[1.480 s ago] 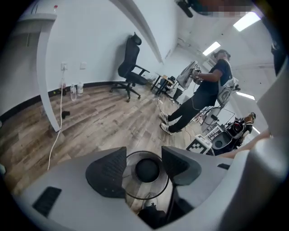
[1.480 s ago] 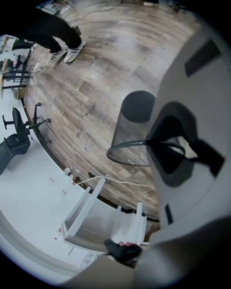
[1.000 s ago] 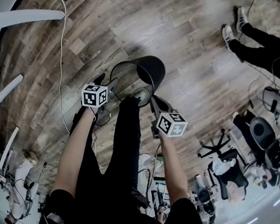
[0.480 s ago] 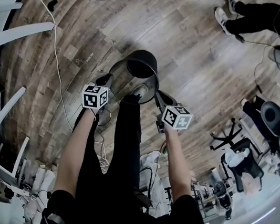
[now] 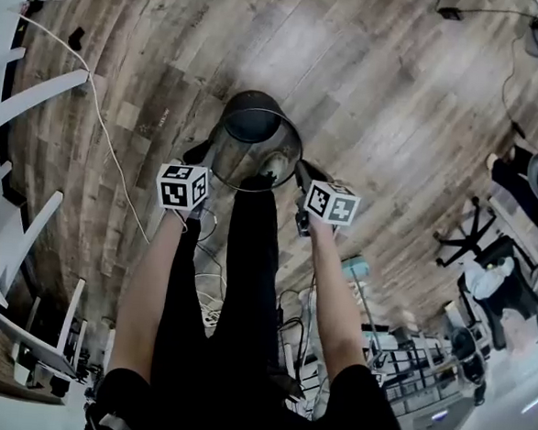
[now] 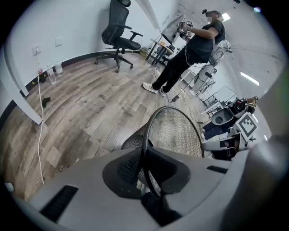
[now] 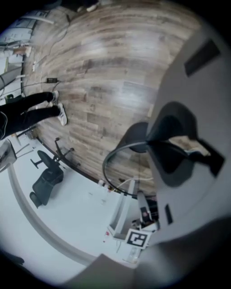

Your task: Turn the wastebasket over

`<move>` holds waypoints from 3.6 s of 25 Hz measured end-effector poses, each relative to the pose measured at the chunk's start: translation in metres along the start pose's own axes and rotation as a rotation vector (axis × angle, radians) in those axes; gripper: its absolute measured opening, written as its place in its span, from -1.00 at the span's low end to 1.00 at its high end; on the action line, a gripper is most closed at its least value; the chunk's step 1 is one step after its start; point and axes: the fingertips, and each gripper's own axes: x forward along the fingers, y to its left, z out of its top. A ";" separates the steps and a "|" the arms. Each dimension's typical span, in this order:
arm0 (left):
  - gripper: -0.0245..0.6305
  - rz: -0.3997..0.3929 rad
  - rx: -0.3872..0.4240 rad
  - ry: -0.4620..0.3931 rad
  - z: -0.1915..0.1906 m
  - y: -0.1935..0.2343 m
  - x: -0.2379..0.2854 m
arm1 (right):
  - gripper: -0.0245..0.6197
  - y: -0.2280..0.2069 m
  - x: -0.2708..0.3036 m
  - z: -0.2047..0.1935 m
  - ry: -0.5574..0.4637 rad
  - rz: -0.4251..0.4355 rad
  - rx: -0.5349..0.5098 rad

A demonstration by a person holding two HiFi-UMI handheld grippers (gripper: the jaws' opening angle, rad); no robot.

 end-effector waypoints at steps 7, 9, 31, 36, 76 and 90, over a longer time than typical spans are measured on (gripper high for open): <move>-0.72 0.009 0.041 0.021 -0.009 -0.008 0.035 | -0.76 -0.039 0.027 -0.009 -0.015 -0.055 0.089; -0.72 0.003 0.039 0.026 -0.011 -0.010 0.049 | -0.76 -0.050 0.032 -0.008 -0.016 -0.063 0.088; -0.72 -0.031 0.070 0.011 0.002 0.003 0.188 | -0.76 -0.140 0.109 0.028 -0.060 -0.134 0.107; -0.72 -0.027 0.059 -0.008 0.010 0.004 0.195 | -0.76 -0.143 0.113 0.037 -0.071 -0.127 0.125; -0.82 -0.208 0.288 -0.321 0.140 -0.144 -0.271 | -0.82 0.185 -0.217 0.030 -0.482 -0.137 0.021; -0.82 -0.300 0.610 -0.815 0.184 -0.294 -0.561 | -0.82 0.339 -0.465 0.040 -0.914 -0.033 -0.134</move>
